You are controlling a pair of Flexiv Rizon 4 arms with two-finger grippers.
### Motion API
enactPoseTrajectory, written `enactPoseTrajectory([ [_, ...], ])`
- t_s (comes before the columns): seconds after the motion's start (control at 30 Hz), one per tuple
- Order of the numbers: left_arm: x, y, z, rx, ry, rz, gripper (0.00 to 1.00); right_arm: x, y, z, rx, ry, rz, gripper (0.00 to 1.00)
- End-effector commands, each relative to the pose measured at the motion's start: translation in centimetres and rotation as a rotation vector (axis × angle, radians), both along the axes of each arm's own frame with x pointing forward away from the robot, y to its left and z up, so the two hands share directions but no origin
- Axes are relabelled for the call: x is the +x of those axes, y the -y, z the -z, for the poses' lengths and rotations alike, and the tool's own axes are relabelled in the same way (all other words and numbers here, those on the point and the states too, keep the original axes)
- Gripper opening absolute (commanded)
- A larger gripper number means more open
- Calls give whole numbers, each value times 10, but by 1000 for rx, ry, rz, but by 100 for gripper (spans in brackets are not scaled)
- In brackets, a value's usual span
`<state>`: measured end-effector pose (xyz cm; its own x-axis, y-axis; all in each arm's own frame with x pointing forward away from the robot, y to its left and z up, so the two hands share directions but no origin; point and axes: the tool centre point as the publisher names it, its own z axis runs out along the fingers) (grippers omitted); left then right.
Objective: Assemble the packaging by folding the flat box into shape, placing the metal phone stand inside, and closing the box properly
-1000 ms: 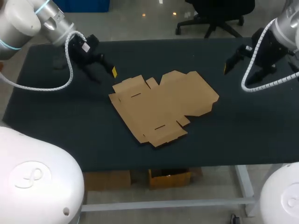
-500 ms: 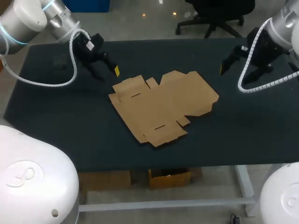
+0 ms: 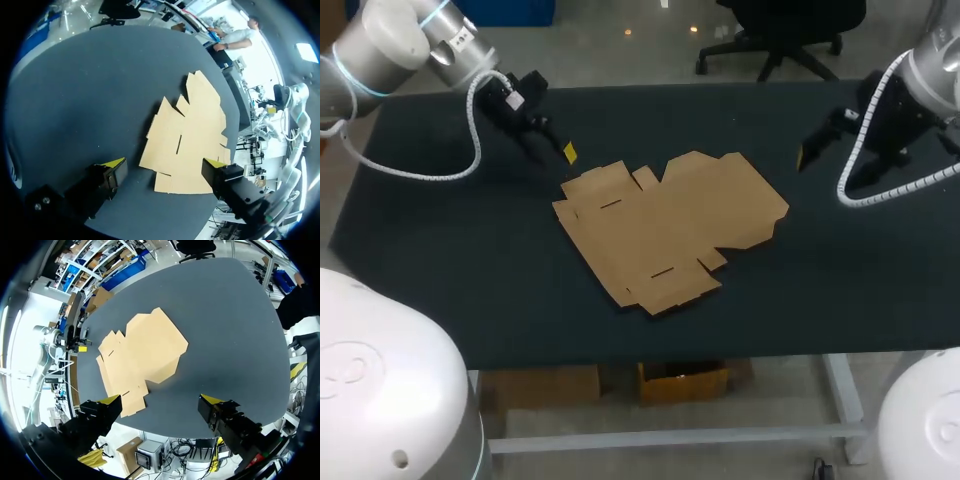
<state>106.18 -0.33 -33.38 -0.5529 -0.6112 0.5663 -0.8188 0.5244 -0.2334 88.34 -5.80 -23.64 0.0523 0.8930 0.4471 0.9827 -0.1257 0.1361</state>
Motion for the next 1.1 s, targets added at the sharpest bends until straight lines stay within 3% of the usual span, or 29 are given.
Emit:
enactPoseTrajectory([
  [0.03, 11, 2, 6, -6, -1, 21, 100, -1, 2, -2, 8, -6, -10, 100],
  [0.3, 24, 3, 15, -18, 41, 65, 100, 0, 0, -1, 6, -18, -18, 100],
  [0.6, 30, 4, 26, 18, 67, 127, 100, -3, 0, 0, 6, -22, -11, 100],
  [0.63, 33, 4, 28, 19, 67, 131, 93, -4, 0, 0, 6, -23, -8, 100],
  [0.8, 36, 1, 34, 4, 64, 158, 86, -7, 1, 1, 7, -33, 5, 100],
  [0.87, 35, -1, 36, 0, 65, 161, 76, -7, 2, 2, 5, -40, 9, 100],
  [1.1, 33, -1, 48, 0, 47, 210, 69, -6, -1, -1, -6, -43, 10, 100],
])
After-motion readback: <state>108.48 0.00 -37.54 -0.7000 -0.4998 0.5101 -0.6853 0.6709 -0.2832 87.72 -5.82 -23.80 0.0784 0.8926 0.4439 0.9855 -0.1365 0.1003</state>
